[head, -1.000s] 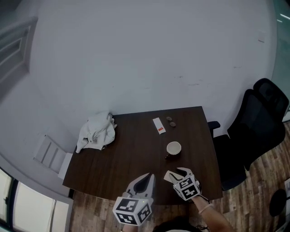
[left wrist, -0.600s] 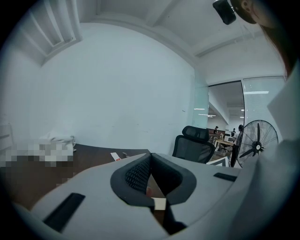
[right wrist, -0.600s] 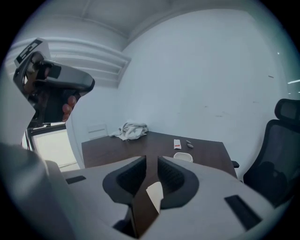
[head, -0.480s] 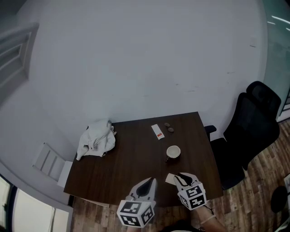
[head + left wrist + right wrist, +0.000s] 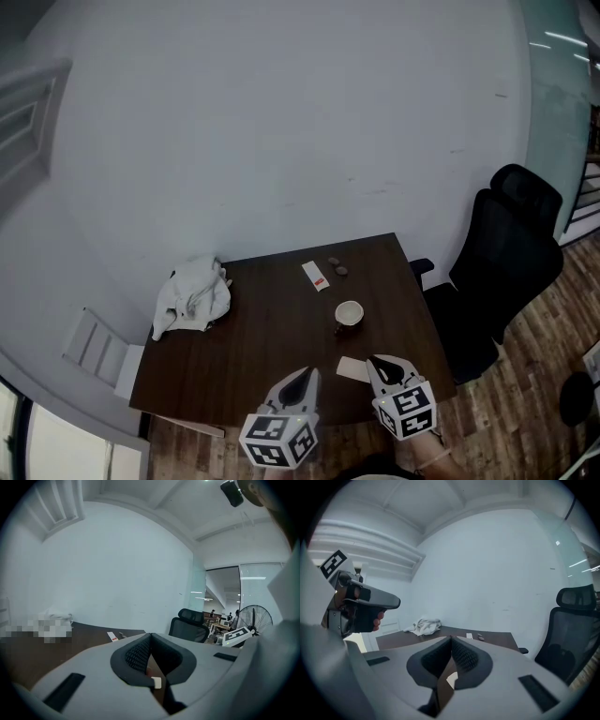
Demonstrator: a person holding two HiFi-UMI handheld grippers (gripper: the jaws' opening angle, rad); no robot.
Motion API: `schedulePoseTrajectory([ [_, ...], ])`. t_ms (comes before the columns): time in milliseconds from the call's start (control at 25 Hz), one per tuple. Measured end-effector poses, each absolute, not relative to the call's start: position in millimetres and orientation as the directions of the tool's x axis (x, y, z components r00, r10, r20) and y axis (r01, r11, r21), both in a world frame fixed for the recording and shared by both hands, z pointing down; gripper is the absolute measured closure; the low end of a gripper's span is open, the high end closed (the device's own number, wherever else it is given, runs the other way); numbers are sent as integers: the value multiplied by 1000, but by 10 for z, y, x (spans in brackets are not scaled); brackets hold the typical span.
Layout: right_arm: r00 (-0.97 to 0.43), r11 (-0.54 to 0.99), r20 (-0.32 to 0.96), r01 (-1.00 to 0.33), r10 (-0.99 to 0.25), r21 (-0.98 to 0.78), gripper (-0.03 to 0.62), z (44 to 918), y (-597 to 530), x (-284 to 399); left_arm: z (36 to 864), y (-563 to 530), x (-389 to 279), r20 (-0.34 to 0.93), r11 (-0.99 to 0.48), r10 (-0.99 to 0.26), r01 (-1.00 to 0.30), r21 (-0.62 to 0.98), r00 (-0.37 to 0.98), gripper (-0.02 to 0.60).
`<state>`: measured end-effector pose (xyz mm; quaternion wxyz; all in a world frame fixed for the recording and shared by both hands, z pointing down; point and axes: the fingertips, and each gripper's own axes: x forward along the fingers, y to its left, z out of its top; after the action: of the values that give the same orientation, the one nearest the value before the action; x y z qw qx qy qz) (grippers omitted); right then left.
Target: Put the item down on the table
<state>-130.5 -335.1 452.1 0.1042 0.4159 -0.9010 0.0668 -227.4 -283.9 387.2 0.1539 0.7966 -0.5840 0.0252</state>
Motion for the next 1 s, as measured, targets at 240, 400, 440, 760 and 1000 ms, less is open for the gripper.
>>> schedulePoseTrajectory([
  [240, -612, 622, 199, -783, -765, -17, 583, 4336, -3168, -1154, 3863, -2740, -2143, 218, -294, -915, -932, 215, 339, 563],
  [400, -605, 612, 181, -791, -775, -25, 585, 4241, -3094, -1047, 3845, -2691, -2056, 216, -309, -910, -927, 214, 353, 563],
  [440, -603, 609, 178, -793, -778, -24, 585, 4220, -3081, -1021, 3843, -2687, -2035, 216, -312, -909, -926, 212, 355, 563],
  [760, -577, 581, 140, -814, -804, -19, 585, 4075, -3047, -875, 3841, -2675, -1964, 218, -321, -907, -926, 197, 361, 563],
  [1000, -565, 566, 124, -824, -816, -35, 585, 4025, -3075, -804, 3844, -2689, -1964, 226, -312, -909, -932, 186, 350, 563],
])
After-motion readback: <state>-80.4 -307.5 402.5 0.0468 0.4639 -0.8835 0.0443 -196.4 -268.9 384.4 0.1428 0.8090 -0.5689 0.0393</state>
